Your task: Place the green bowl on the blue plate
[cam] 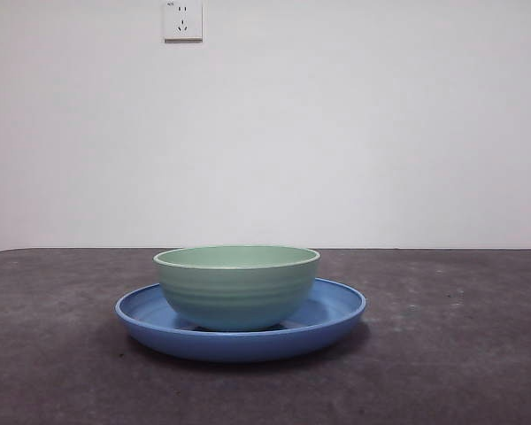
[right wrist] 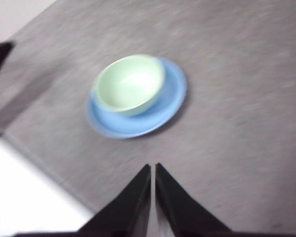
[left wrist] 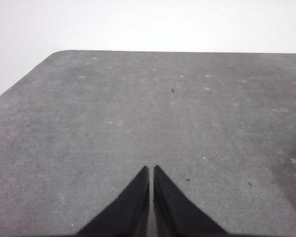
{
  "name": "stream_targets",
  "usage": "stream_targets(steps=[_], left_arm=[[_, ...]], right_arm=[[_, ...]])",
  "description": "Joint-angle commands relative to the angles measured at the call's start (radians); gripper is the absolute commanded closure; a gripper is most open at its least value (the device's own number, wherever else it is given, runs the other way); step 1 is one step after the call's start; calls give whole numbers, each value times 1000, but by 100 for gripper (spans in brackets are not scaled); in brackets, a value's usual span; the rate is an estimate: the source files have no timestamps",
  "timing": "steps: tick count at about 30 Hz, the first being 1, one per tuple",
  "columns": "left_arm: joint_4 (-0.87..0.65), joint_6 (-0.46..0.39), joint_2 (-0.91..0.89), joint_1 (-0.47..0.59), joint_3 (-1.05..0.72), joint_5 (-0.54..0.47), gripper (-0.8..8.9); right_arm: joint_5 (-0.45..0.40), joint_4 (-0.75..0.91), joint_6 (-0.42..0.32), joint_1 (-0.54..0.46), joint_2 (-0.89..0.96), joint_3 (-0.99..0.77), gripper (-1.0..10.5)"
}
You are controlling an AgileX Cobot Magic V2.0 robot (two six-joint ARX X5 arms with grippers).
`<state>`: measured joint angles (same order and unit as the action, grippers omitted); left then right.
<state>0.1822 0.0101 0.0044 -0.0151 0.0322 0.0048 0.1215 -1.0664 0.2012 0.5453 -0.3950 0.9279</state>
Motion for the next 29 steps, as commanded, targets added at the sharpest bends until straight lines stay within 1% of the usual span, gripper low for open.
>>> stream_targets(steps=[1,2,3,6,10,12,15,20,23,26,29], left_arm=[[7,2,-1,2,-20,-5,798],[7,2,-1,2,-21,-5,798],[7,2,-1,2,-21,-5,798],[7,2,-1,2,-20,-5,798],[7,2,-1,2,-20,-5,798],[7,2,-1,2,-20,-5,798],[7,2,-1,2,-21,-5,798],[7,2,-1,2,-21,-5,798],[7,2,-1,2,-21,-5,798],[7,2,-1,2,-20,-5,798],[7,2,-1,2,-20,-5,798]], right_arm=[[-120,89,-97,-85,39,-31,935],[-151,139,-116,-130,63,-61,935],[-159,204,-128,-179,89,-99,935],[-158,405,-136,-311,172,-238,935],[-174,623,-138,-432,266,-430,935],[-152,692,-132,-476,301,-518,935],[-148,781,-135,-509,334,-632,935],[-147,917,-139,-531,348,-779,935],[-144,945,-161,-538,362,-830,935],[-137,966,-161,-547,374,-865,935],[-96,966,-164,-563,379,-889,935]])
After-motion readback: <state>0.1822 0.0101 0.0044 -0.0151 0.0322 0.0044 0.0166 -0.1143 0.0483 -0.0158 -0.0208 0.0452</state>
